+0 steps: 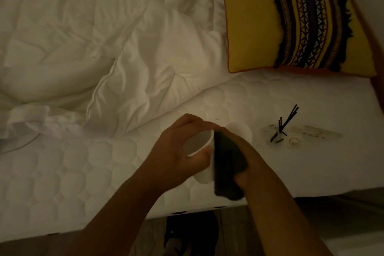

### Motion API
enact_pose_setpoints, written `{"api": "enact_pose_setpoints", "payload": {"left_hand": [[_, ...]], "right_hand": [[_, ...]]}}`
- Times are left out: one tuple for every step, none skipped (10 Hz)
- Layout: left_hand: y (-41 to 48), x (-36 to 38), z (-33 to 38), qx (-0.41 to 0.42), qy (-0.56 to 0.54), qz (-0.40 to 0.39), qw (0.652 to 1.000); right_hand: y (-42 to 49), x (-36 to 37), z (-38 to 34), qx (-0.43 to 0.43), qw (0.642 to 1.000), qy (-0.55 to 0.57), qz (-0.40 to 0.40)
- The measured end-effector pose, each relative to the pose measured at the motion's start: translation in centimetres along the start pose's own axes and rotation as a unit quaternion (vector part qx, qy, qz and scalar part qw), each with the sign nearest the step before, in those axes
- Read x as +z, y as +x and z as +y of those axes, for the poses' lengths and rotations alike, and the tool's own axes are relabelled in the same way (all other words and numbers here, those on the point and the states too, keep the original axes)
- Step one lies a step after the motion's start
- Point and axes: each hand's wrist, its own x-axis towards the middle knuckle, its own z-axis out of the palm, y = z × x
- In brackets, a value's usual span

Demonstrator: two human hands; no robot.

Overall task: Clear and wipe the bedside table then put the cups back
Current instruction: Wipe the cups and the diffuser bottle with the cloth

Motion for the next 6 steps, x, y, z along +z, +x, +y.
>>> {"api": "enact_pose_setpoints", "payload": {"left_hand": [[0.6, 0.5, -0.7, -0.089, 0.029, 0.062, 0.994], [1.4, 1.2, -1.0, -0.193, -0.036, 0.095, 0.976], [1.7, 1.7, -0.9, -0.244, -0.078, 0.116, 0.96], [1.9, 2.0, -0.4, -0.246, -0.113, 0.115, 0.956], [1.8, 2.6, -0.1, -0.256, -0.143, 0.143, 0.945], [1.8, 3.5, 0.0, -0.263, -0.158, 0.171, 0.936]], "right_hand": [[-0.4, -0.2, 1.8, -0.305, 0.949, 0.054, 0.053], [0.8, 2.1, 3.3, -0.405, 0.877, -0.072, 0.25], [0.7, 3.1, 5.2, -0.5, 0.793, -0.136, 0.319], [1.0, 3.6, 7.3, -0.564, 0.731, -0.21, 0.322], [1.2, 3.3, 8.1, -0.587, 0.714, -0.235, 0.299], [1.0, 3.0, 7.5, -0.598, 0.717, -0.203, 0.295]]}}
